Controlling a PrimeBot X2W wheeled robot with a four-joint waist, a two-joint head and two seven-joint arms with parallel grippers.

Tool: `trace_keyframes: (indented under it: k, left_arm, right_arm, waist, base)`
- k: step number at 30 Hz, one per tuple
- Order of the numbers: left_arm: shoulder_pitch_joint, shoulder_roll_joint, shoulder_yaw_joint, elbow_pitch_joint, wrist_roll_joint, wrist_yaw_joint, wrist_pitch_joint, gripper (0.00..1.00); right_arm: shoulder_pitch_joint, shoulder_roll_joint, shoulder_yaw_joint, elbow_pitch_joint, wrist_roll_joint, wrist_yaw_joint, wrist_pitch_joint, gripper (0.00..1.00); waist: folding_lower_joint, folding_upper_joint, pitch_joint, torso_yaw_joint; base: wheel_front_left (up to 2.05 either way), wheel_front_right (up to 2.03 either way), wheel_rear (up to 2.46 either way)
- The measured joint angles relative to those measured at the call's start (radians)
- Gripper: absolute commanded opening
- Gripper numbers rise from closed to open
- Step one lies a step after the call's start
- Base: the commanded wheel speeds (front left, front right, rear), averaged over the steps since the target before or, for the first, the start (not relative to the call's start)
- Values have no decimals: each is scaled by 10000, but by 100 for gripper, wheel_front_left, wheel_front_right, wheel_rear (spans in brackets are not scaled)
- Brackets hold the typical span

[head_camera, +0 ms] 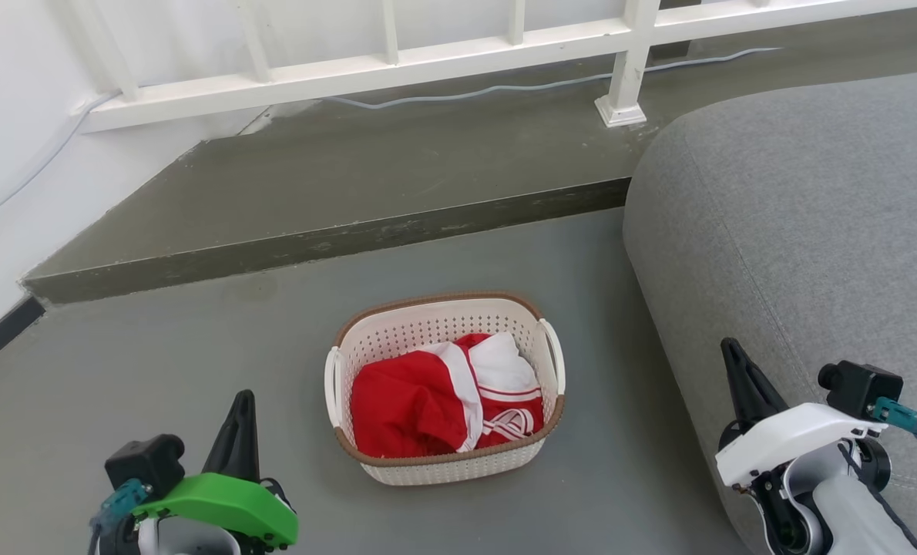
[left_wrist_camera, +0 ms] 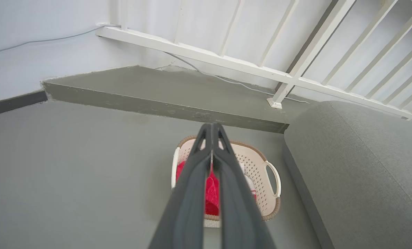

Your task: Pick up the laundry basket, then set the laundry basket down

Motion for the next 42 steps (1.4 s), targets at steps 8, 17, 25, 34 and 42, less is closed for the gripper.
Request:
trace_keyframes:
  k: [8, 17, 25, 34, 42]
  left_arm:
    - [-1, -4, 247, -2, -803, -86, 228, 0]
    - [-5, -6, 510, -2, -1802, -190, 581, 0]
    - [-15, -10, 711, -2, -2665, -303, 838, 0]
    - [-22, -13, 945, -4, -3551, -374, 1104, 0]
    - [-28, -17, 1181, -6, -4454, -437, 1354, 0]
  right_arm:
    - [0, 111, -345, -61, 784, 77, 257, 0]
    - [0, 221, -729, -115, 1691, 157, 579, 0]
    - [-1, 343, -1057, -180, 2470, 242, 828, 0]
    - [-1, 451, -1390, -249, 3300, 334, 1087, 0]
    - [-1, 546, -1722, -320, 4105, 370, 1348, 0]
  waist:
    - [0, 0, -12, 50]
    - [0, 0, -26, 107]
    - [0, 0, -38, 156]
    - [0, 0, -50, 205]
    - [0, 0, -62, 254]
  base:
    - [0, 0, 0]
    - [0, 0, 0]
    - [0, 0, 0]
    - [0, 0, 0]
    - [0, 0, 0]
